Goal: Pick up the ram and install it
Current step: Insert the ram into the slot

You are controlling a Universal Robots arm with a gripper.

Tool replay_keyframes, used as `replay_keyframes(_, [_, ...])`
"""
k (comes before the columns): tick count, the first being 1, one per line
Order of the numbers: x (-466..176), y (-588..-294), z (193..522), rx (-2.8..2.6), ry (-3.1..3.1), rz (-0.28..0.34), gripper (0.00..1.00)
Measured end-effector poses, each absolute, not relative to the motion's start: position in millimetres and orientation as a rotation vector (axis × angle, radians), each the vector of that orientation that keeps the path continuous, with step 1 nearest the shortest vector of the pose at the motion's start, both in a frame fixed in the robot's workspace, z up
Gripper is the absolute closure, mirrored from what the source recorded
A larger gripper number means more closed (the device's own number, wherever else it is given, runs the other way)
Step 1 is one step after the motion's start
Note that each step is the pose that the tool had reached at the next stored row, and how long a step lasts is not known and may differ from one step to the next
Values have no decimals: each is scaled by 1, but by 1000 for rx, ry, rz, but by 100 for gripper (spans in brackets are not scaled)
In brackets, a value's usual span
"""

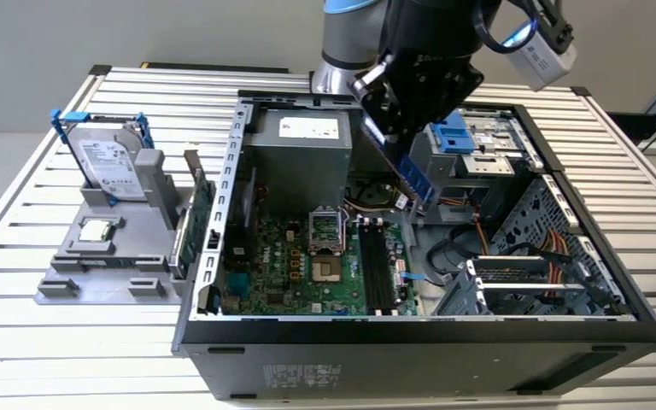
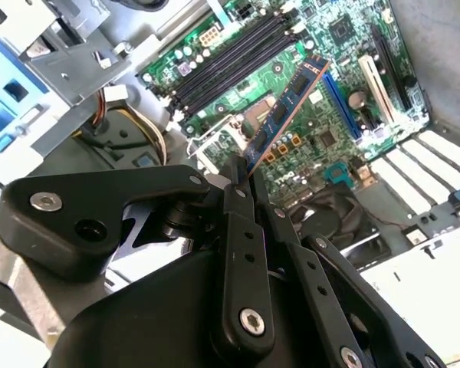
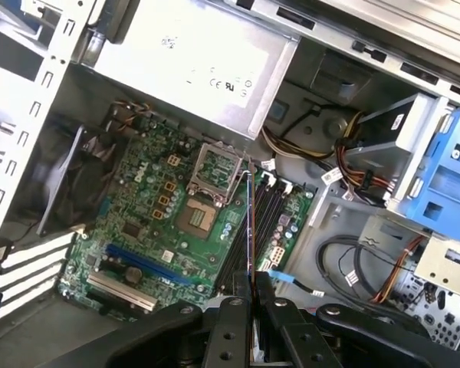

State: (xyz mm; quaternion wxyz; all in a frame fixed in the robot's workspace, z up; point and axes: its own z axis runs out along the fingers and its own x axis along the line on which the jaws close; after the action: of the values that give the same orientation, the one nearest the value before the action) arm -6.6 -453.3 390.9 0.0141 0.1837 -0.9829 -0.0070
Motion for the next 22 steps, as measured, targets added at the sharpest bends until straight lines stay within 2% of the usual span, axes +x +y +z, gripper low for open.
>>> replay_keyframes(22, [-7, -453, 391, 400, -3088, -24, 100])
